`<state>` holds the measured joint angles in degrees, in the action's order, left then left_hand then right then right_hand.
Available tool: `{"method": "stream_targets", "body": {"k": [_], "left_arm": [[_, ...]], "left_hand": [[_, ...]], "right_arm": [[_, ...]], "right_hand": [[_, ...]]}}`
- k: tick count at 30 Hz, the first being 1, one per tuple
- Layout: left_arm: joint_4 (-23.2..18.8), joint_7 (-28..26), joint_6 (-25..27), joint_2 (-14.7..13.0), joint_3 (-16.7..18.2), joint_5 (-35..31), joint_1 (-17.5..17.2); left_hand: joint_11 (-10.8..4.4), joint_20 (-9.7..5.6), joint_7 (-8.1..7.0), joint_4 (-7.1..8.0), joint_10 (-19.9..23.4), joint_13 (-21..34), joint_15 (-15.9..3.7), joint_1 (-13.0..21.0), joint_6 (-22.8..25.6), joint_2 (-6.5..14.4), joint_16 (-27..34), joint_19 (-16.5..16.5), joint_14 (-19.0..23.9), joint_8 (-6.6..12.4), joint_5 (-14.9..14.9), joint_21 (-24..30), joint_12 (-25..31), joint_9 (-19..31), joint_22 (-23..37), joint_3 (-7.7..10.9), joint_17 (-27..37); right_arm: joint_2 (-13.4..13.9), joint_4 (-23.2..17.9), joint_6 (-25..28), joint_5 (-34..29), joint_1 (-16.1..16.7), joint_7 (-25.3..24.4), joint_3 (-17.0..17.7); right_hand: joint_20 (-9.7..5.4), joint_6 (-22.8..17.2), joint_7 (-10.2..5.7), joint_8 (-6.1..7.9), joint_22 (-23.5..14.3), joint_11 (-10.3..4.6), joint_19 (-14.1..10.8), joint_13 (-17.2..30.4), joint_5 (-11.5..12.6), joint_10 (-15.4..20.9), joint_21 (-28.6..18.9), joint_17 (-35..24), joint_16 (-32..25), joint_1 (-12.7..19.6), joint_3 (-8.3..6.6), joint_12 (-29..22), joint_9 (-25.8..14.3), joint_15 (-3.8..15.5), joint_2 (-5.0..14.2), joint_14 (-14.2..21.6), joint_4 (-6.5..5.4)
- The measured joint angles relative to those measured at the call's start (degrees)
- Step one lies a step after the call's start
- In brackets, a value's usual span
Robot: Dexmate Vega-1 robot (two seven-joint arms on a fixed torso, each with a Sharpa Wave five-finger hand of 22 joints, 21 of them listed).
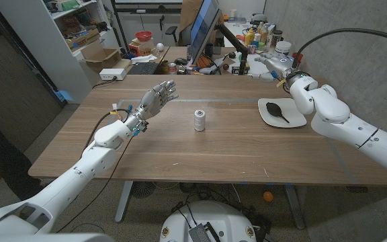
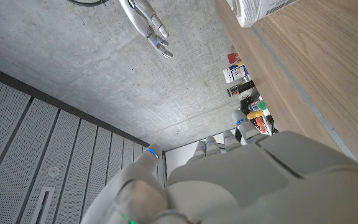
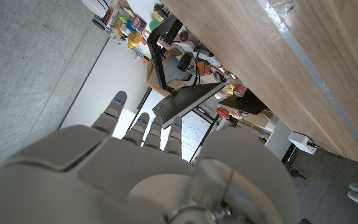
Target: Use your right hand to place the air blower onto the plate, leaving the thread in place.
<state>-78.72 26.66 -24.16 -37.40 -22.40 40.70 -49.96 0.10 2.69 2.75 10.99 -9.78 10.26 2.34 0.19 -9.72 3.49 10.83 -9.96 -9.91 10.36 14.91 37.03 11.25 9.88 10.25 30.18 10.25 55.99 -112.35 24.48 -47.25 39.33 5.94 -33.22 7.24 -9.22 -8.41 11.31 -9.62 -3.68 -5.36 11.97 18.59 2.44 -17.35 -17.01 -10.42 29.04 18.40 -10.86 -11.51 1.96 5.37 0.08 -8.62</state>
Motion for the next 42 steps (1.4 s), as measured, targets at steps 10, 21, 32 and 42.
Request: {"method": "stream_targets", "body": {"k": [10, 21, 32, 42], "left_arm": [[-0.5, 0.49, -0.18, -0.45, 0.29, 0.49, -0.72], [-0.52, 1.19, -0.47, -0.83, 0.65, 0.94, -1.17], [-0.5, 3.64, -0.98, -2.05, 1.54, 2.53, -2.22], [-1.44, 6.37, -1.86, -3.4, 2.5, 4.1, -3.91]], "left_hand": [[0.0, 0.0, 0.0, 0.0, 0.0, 0.0, 0.0, 0.0, 0.0, 0.0, 0.0, 0.0, 0.0, 0.0, 0.0, 0.0, 0.0, 0.0, 0.0, 0.0, 0.0], [0.0, 0.0, 0.0, 0.0, 0.0, 0.0, 0.0, 0.0, 0.0, 0.0, 0.0, 0.0, 0.0, 0.0, 0.0, 0.0, 0.0, 0.0, 0.0, 0.0, 0.0], [0.0, 0.0, 0.0, 0.0, 0.0, 0.0, 0.0, 0.0, 0.0, 0.0, 0.0, 0.0, 0.0, 0.0, 0.0, 0.0, 0.0, 0.0, 0.0, 0.0, 0.0], [0.0, 0.0, 0.0, 0.0, 0.0, 0.0, 0.0, 0.0, 0.0, 0.0, 0.0, 0.0, 0.0, 0.0, 0.0, -0.33, 0.0, 0.0, 0.0, 0.0, 0.0]], "right_arm": [[0.17, -1.13, -1.79, -1.06, -0.03, 0.17, 1.14], [0.19, -2.01, -2.59, -3.38, 0.1, 0.44, 1.76], [-0.32, -4.52, -2.29, -6.04, 1.29, 1.65, 2.3], [-0.24, -8.51, -0.73, -8.95, 4.91, 1.0, 3.6]], "right_hand": [[-0.44, 0.42, -0.41, 0.0, 0.0, 0.0, -0.45, 0.0, 0.0, 0.0, 0.0, 0.51, 0.0, -1.0, 0.0, 0.0, 0.07, -0.31, 0.24, -0.31, 0.0], [-2.14, 2.5, -2.04, -0.39, -0.13, -0.3, 0.51, -0.27, 0.28, -1.38, 1.73, 1.49, 0.0, -1.66, 0.0, 0.0, 0.06, -0.34, 0.3, -2.33, 0.0], [-5.22, 3.0, -2.55, -0.72, -0.13, 0.08, -0.5, -0.26, 0.69, -1.17, 2.1, 2.64, 0.0, -2.63, 0.0, -0.04, 0.05, -0.19, 0.82, -3.04, 0.0], [-7.97, 2.76, -2.32, -0.44, -0.12, 0.31, -1.24, -0.53, 0.92, -0.48, 2.73, 3.97, 0.0, -2.94, -0.41, -0.45, 0.05, 0.01, 1.14, -2.84, 0.41]]}}
